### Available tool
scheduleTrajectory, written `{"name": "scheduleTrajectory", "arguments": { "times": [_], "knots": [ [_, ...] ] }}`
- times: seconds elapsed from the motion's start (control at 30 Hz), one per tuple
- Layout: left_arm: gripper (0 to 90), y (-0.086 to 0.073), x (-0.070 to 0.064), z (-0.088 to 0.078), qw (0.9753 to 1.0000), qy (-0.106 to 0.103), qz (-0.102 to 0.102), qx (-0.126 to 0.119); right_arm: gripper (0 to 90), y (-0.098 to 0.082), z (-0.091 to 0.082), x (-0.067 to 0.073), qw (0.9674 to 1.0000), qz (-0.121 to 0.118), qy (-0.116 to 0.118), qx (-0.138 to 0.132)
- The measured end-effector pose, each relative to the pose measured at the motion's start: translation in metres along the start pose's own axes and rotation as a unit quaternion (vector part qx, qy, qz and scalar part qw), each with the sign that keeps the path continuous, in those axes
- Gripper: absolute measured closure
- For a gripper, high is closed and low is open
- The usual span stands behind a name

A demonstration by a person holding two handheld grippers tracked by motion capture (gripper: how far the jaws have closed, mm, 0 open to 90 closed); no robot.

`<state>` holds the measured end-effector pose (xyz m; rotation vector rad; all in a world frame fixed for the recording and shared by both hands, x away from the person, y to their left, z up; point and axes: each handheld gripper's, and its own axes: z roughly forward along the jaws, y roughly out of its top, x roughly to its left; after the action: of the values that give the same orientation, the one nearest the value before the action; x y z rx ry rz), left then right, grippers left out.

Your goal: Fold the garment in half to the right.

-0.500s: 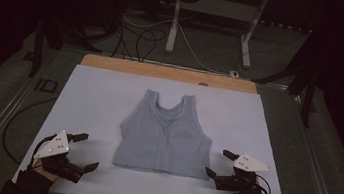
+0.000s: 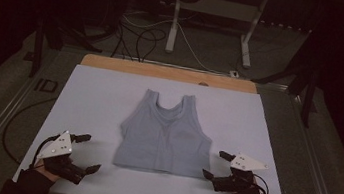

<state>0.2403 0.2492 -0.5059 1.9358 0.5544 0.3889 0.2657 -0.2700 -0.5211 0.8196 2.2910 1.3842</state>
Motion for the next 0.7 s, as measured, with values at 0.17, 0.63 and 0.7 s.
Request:
{"name": "scheduleTrajectory", "arguments": {
  "times": [0.17,0.63,0.7],
  "knots": [
    [0.3,0.009,-0.004,0.001,0.9999,-0.012,0.008,0.003,8.6,0.009,-0.005,0.003,0.9999,-0.002,0.0,-0.011],
    [0.3,0.034,-0.006,-0.007,0.9997,-0.022,0.011,-0.003,8.7,0.047,-0.022,0.009,0.9996,-0.025,0.001,-0.012],
    [0.3,0.039,-0.006,-0.008,0.9997,-0.022,0.012,-0.004,8.7,0.057,-0.024,0.009,0.9993,-0.031,0.0,-0.018]
  ]
}}
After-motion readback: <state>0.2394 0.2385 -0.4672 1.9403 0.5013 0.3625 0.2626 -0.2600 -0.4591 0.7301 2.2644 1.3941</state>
